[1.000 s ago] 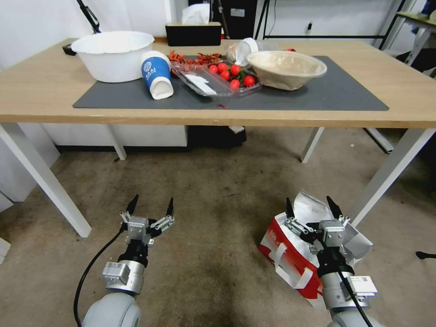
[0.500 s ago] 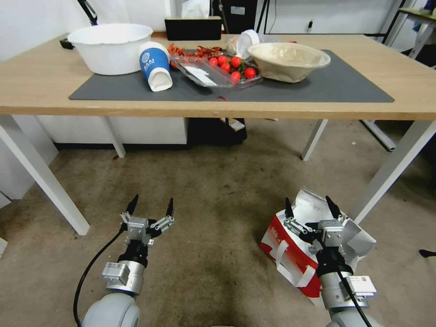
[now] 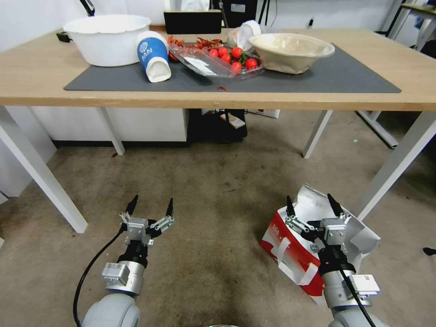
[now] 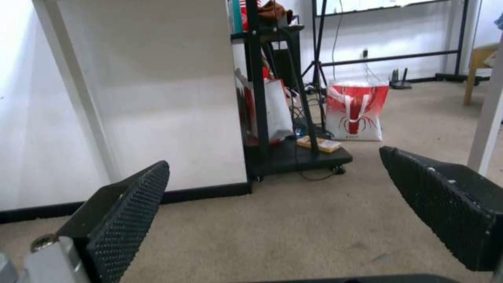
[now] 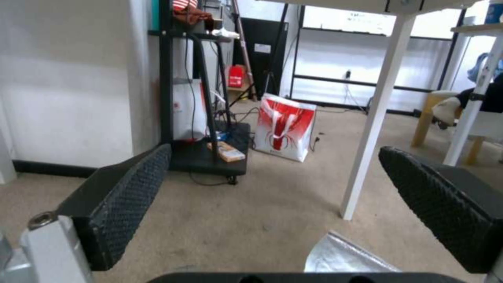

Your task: Pick up the food delivery bag from the floor and place it on the table.

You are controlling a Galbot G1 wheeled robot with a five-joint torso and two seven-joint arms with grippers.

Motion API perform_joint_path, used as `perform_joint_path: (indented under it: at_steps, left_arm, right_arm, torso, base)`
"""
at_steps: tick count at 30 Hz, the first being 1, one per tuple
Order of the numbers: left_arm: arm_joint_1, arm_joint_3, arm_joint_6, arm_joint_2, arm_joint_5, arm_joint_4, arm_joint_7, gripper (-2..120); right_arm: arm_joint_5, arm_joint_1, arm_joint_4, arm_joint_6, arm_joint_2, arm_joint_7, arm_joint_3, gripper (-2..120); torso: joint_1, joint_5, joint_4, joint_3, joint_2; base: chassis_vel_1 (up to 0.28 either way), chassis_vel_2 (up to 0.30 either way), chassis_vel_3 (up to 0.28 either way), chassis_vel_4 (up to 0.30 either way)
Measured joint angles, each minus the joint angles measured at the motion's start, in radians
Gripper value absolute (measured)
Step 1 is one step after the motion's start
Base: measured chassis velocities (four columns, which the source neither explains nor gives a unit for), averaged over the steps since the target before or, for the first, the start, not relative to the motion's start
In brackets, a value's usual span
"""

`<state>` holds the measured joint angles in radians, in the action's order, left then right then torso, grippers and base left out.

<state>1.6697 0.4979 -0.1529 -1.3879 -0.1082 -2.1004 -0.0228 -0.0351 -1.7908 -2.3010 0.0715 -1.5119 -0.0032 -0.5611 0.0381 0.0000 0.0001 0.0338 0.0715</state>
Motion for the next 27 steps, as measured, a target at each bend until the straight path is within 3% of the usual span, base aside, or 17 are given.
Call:
perform_joint_path:
  at_steps: [10, 20, 23, 26, 27]
  left_arm:
    - [-0.008, -0.003, 0.000, 0.001, 0.000, 0.003, 0.000, 100]
    - [-0.010, -0.003, -0.002, 0.003, 0.000, 0.012, -0.001, 100]
    - [-0.014, -0.004, -0.056, 0.002, -0.012, 0.027, 0.012, 100]
    - [-0.015, -0.009, -0.090, 0.004, -0.012, 0.034, 0.016, 100]
    - [-0.015, -0.009, -0.097, 0.005, -0.012, 0.034, 0.016, 100]
  right_arm:
    - [-0.001, 0.001, 0.002, 0.000, -0.003, -0.001, -0.001, 100]
    - [-0.004, 0.001, 0.009, 0.001, -0.005, -0.001, 0.000, 100]
    - [0.018, 0.013, 0.019, -0.013, 0.011, 0.003, -0.011, 100]
    - [0.075, 0.052, 0.059, -0.072, 0.077, -0.002, -0.054, 100]
    - [0.111, 0.071, 0.080, -0.117, 0.136, -0.016, -0.084, 100]
  torso:
    - [-0.002, 0.0000, 0.0000, -0.034, -0.038]
    - [-0.005, 0.0000, -0.0001, -0.034, -0.049]
    - [-0.005, -0.0002, -0.0001, -0.034, -0.049]
    - [-0.005, 0.0005, -0.0001, -0.034, -0.048]
    - [-0.005, 0.0005, -0.0001, -0.034, -0.047]
  base:
    - [0.000, 0.000, 0.000, 0.000]
    - [0.000, 0.000, 0.000, 0.000]
    - [0.000, 0.000, 0.000, 0.000]
    - [0.000, 0.000, 0.000, 0.000]
    - [0.000, 0.000, 0.000, 0.000]
